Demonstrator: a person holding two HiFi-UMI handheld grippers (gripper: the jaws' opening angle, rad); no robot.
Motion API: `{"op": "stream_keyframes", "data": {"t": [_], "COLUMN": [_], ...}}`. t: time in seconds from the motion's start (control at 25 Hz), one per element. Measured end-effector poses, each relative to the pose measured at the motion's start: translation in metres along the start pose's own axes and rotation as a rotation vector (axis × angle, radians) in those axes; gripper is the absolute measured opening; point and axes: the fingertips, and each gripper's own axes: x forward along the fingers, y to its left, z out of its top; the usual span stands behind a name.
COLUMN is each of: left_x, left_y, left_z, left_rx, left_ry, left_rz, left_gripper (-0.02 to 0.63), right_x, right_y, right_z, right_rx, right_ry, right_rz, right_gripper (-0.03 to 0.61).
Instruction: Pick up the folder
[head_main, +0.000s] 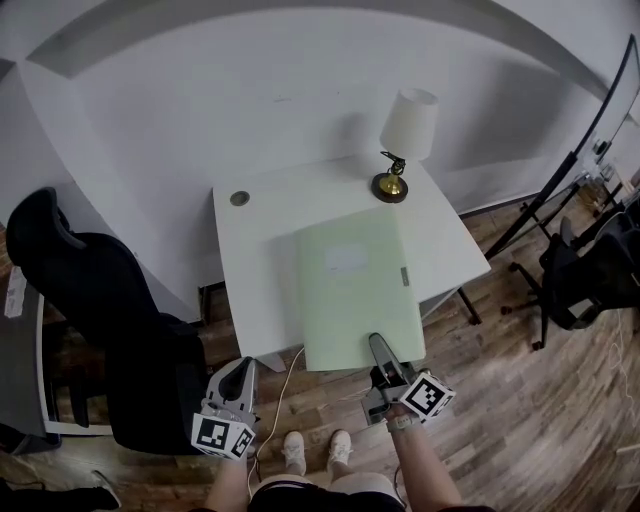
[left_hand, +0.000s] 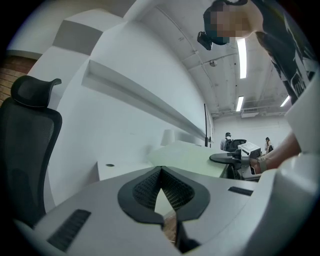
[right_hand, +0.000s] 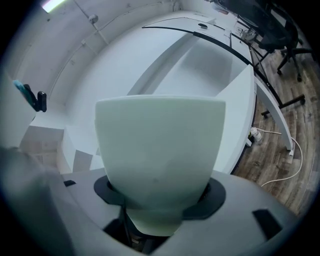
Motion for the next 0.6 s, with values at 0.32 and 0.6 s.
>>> {"op": "stream_keyframes", "data": {"t": [0.32, 0.6], "left_x": [-0.001, -0.001], "left_y": [0.005, 0.009], "left_z": [0.020, 0.035], "left_rx": [0.005, 0.019], "left_ry": [-0.027, -0.056], "left_rz": [0.014, 0.019], "left_gripper": [0.012, 0.012], "right_x": [-0.012, -0.034], "right_y": [0.008, -0.007], "right_z": [0.019, 0.029], "right_rx": [-0.048, -0.138], "right_ry": [-0.022, -0.005], "right_rz": [-0.025, -0.144], "right_gripper": [0.296, 0.296]}}
